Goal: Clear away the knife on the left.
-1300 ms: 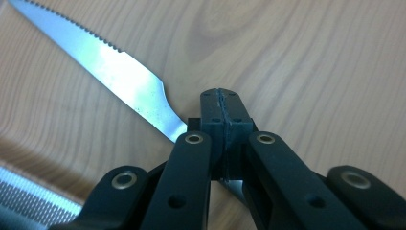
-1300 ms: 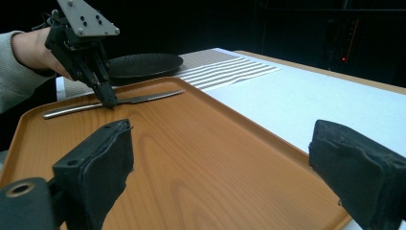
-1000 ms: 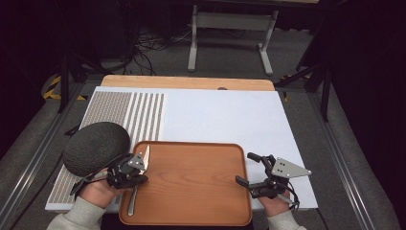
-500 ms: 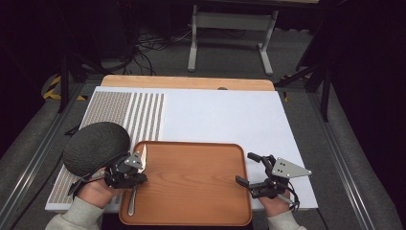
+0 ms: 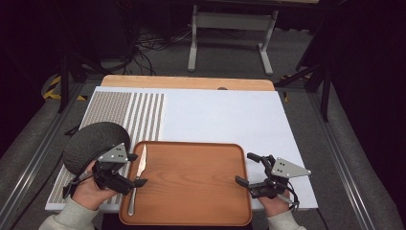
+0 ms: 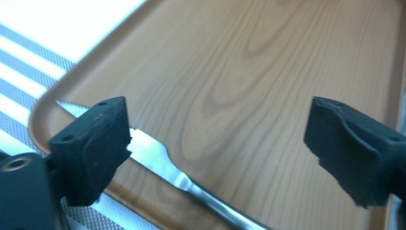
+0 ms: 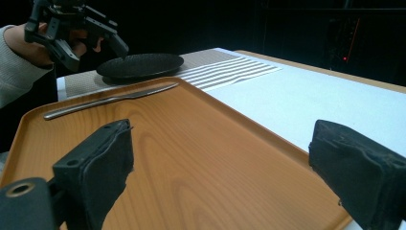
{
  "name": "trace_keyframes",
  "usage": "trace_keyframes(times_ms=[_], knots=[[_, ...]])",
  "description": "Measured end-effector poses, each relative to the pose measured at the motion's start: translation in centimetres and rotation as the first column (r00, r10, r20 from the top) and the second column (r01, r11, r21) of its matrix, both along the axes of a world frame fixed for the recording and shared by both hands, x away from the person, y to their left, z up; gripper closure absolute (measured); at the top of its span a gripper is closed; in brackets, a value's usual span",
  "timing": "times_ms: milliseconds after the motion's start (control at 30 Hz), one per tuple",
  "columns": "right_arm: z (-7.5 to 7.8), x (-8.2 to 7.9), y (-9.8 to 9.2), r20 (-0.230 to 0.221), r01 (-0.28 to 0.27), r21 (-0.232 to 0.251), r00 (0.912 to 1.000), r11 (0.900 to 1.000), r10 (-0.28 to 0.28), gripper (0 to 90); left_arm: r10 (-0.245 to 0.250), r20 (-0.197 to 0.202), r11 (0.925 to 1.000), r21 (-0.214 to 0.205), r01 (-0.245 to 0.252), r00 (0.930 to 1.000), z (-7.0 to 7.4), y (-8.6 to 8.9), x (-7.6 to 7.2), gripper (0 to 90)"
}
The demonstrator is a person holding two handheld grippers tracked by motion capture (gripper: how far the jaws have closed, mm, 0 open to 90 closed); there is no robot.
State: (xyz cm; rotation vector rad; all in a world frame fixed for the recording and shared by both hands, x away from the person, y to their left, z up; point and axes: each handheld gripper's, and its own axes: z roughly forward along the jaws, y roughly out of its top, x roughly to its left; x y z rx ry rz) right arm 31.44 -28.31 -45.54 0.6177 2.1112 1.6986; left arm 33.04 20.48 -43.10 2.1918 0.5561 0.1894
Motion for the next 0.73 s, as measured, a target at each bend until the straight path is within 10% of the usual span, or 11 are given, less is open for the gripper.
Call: trace_keyframes(times_ms=[200,500,733], knots=[[0.0,0.0,0.0,0.003,0.0,0.003,1.0,1.0,0.0,8.3,0.005,0.042,0.993,-0.118,0.0,0.9991,-0.2,1.4,-0.5,1.1],[0.0,0.0,-0.1,0.003,0.0,0.004,1.0,1.0,0.0,8.3,0.078,0.133,0.9283,-0.371,-0.023,0.9881,-2.1,5.7,-1.8,0.4],[0.0,-0.1,-0.1,0.007,0.003,0.004,1.0,1.0,-0.003,7.9,0.1,0.163,0.9182,-0.395,-0.027,0.9815,-3.9,6.7,-2.7,0.4]])
